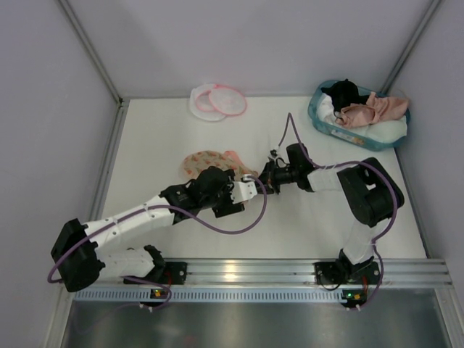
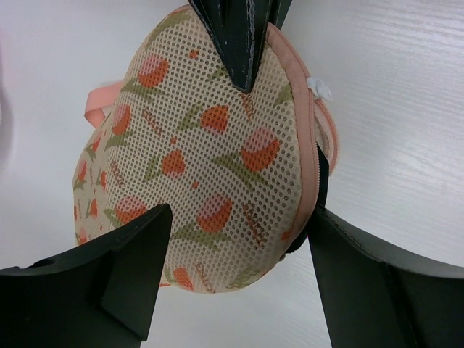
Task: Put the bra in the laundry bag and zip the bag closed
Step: Zip the laundry bag at the center of the board.
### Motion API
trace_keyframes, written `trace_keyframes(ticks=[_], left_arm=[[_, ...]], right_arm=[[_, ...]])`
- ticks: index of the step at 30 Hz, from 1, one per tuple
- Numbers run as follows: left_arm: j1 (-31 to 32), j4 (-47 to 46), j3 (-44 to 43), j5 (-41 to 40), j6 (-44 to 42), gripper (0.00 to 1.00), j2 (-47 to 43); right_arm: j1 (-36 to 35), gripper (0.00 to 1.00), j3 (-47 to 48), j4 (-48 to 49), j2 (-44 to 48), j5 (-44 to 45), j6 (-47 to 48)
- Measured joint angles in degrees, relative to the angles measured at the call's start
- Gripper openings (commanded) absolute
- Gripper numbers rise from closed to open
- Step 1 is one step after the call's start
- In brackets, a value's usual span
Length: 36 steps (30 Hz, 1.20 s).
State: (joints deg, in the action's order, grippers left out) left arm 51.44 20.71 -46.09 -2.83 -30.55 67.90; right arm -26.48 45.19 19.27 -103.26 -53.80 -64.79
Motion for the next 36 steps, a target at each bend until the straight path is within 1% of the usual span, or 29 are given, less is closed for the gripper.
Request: trace_keyframes(ticks=[14,21,24,28,36], left_arm=[[0.02,-0.07,-1.77,1.62,0.66,0.80,-0.92],[0.04,-0.70,-1.84,-1.36,0.94,0.79,1.60],[0.04,-2.49,-1.75,-3.58,0.50,0.79,2.40],[0.26,-7.15,-0.83,-6.58,-1.05,0.79,2.47],[2.25,-12.94,3.30,-8.57,-5.90,0.78,2.47]], right_arm=[[-0.02,0.00,1.77,-3.58,0.02,0.39,3.41],[-0.44,0.00,1.84,-2.14,0.02,0.13,1.77],[-1.29,0.00,1.84,-1.36,0.02,0.04,0.55],[-2.75,0.00,1.84,-0.59,0.02,-0.48,-0.83],[-3.15,0.00,1.84,1.20,0.02,-0.72,-3.19]])
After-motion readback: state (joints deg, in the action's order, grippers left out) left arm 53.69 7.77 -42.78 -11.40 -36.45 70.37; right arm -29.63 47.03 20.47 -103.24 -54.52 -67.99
